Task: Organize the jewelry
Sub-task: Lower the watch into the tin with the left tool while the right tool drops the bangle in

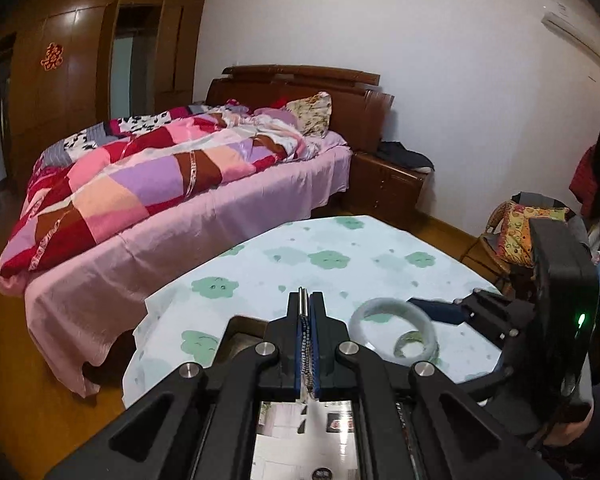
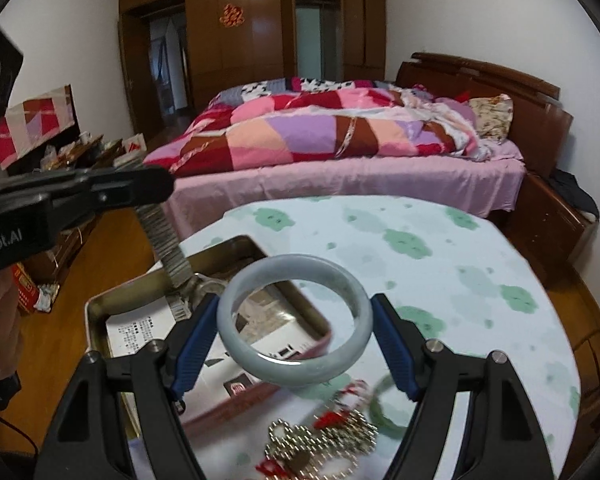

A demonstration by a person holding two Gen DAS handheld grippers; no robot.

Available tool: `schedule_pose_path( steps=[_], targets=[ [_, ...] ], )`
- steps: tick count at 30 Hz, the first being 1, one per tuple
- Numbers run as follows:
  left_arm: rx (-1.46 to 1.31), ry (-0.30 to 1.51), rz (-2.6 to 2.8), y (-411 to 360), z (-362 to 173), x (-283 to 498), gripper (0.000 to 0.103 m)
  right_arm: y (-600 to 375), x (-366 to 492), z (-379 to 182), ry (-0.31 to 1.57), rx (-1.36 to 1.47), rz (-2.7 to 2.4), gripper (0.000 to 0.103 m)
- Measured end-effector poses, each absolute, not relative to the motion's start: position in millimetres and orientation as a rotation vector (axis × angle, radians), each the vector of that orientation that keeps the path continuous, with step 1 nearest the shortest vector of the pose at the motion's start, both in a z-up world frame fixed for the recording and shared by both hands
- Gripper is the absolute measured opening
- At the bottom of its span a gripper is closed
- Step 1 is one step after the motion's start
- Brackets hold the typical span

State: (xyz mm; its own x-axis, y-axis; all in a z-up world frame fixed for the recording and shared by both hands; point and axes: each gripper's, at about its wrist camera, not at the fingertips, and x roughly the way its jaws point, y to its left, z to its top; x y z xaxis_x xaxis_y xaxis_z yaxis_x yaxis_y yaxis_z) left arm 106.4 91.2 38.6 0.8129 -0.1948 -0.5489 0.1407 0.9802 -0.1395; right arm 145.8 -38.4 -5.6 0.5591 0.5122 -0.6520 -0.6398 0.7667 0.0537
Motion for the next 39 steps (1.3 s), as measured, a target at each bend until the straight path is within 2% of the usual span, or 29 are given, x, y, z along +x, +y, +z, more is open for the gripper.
schedule_pose_path(
  steps=[13, 19, 22, 23, 24, 25, 26, 27, 37, 39],
  targets=[
    [-0.100, 0.663, -0.155, 104, 5, 133, 0.002, -8, 152, -49, 0.797, -0.287, 0.701, 0.078],
    [-0.082, 0.712, -0.109, 106, -13, 144, 0.003, -6, 145, -50, 0.790, -0.323, 0.713, 0.079],
    [-0.092, 0.736, -0.101, 109, -18, 146, 0.006, -9, 141, -47, 0.773, -0.313, 0.713, 0.083],
    [-0.092, 0.740, -0.097, 109, -18, 145, 0.013, -10, 140, -45, 0.769, -0.304, 0.712, 0.085],
    [-0.090, 0.735, -0.096, 108, -17, 143, 0.030, -13, 140, -43, 0.765, -0.293, 0.711, 0.087],
    [-0.089, 0.726, -0.089, 108, -15, 140, 0.042, -15, 140, -41, 0.762, -0.286, 0.707, 0.087],
    [-0.090, 0.710, -0.071, 108, -12, 136, 0.065, -19, 138, -38, 0.759, -0.280, 0.704, 0.087],
    [-0.092, 0.686, -0.066, 108, -8, 132, 0.075, -22, 139, -37, 0.756, -0.275, 0.704, 0.087],
    [-0.068, 0.624, -0.040, 83, 3, 83, 0.076, -123, 126, -30, 0.772, -0.170, 0.556, 0.087],
    [-0.074, 0.616, -0.050, 73, 3, 73, 0.076, -138, 123, -35, 0.794, -0.147, 0.525, 0.082]
  ],
)
